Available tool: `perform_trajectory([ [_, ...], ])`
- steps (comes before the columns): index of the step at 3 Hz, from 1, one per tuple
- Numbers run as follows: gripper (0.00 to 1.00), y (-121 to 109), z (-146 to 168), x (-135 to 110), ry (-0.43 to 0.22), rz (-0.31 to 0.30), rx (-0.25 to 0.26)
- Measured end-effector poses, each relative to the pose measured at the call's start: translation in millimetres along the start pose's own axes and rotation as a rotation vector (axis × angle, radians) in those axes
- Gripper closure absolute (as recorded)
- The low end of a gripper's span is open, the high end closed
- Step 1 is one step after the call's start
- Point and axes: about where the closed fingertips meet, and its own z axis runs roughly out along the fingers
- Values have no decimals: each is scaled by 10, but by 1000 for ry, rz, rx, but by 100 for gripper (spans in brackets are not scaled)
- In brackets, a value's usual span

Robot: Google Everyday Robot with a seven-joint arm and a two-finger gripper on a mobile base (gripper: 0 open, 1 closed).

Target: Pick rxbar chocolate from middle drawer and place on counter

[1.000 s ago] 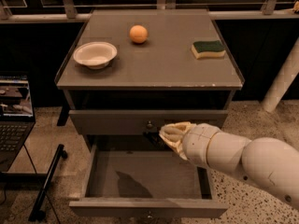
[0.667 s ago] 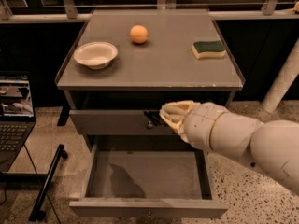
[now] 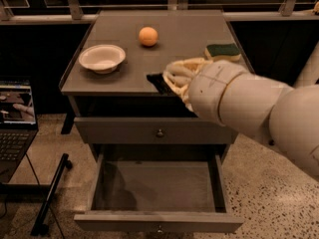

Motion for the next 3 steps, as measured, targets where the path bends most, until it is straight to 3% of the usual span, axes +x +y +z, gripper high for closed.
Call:
perform_trajectory([
  [1, 100, -126, 146, -443, -40, -24, 65],
  [2, 100, -126, 146, -443, -40, -24, 65],
  [3, 100, -294, 173, -376, -93, 2, 82],
])
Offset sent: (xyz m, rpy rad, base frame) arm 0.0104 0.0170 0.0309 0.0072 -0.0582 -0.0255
